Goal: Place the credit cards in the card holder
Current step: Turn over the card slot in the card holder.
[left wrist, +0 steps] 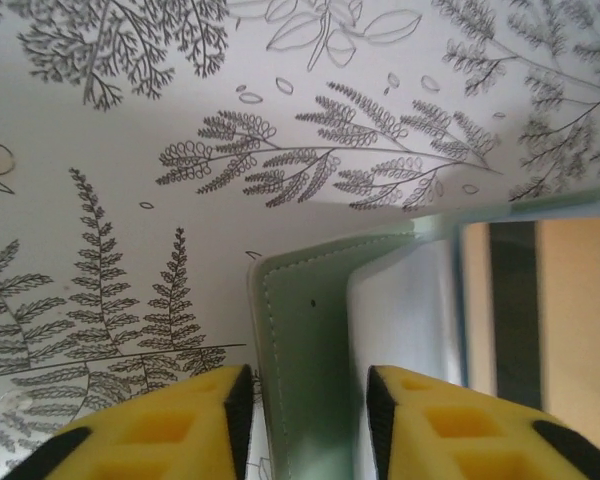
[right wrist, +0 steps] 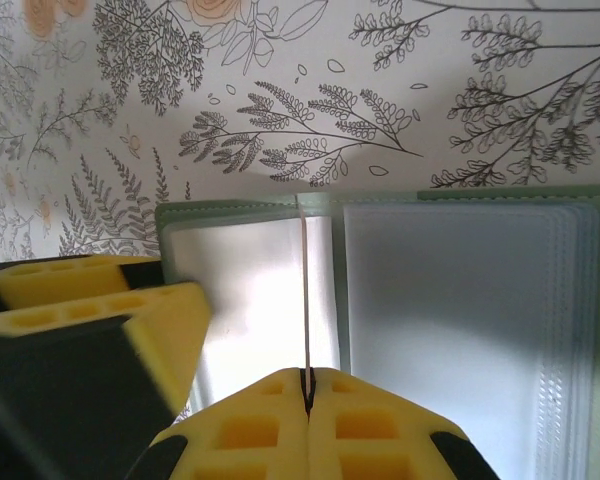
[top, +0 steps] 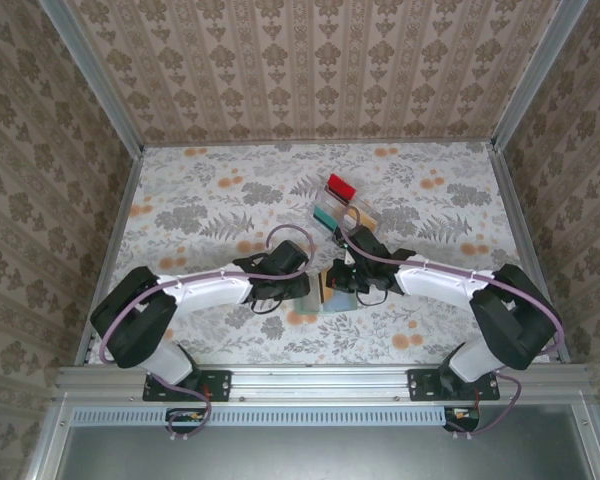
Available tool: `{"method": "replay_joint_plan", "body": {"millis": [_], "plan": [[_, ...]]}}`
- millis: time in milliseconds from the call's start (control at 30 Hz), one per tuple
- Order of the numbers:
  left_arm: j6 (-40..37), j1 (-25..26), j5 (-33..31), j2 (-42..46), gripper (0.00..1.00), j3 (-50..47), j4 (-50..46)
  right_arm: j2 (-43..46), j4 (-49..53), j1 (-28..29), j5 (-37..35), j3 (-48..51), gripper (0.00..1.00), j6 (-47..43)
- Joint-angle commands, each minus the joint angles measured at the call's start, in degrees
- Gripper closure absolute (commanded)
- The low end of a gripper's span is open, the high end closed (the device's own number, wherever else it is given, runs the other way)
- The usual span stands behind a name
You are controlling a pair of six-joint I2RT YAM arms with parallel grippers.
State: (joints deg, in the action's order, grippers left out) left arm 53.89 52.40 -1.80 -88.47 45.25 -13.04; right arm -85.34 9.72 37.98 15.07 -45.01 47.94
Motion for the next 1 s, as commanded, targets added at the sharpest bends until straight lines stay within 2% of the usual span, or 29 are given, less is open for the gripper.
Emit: {"method": "replay_joint_plan", "body": {"millis": [0, 67, 167, 300, 967], "plan": [[-0.6, -0.2, 0.4, -0.7, 0.68, 0.6, -0.7, 4.7, 6.5, -0.8, -4.1, -1.5, 0.96, -1.9], [-0.7, -0.1, 0.6, -0.8, 0.74, 0.0, -0.2, 7.3, 10.6, -1.6, -7.1, -1.7, 0.96, -3.4], [-0.9, -0.1, 0.7, -0.7, 0.75, -0.4, -0.2, 9.1, 15.7, -2.9, -10.3, -1.7, 0.96, -6.1], [-1.6, -0.1, 0.9, -1.2, 0.75, 0.2, -0.4, 10.1, 16.6, -4.3, -10.3, -0.2, 0.96, -7.1], [-2.5, 0.1, 2.0, -3.9, 0.76, 2.1, -1.1, 2.8, 7.8, -4.5, -5.7, 3.6, 0.97, -7.7]]}}
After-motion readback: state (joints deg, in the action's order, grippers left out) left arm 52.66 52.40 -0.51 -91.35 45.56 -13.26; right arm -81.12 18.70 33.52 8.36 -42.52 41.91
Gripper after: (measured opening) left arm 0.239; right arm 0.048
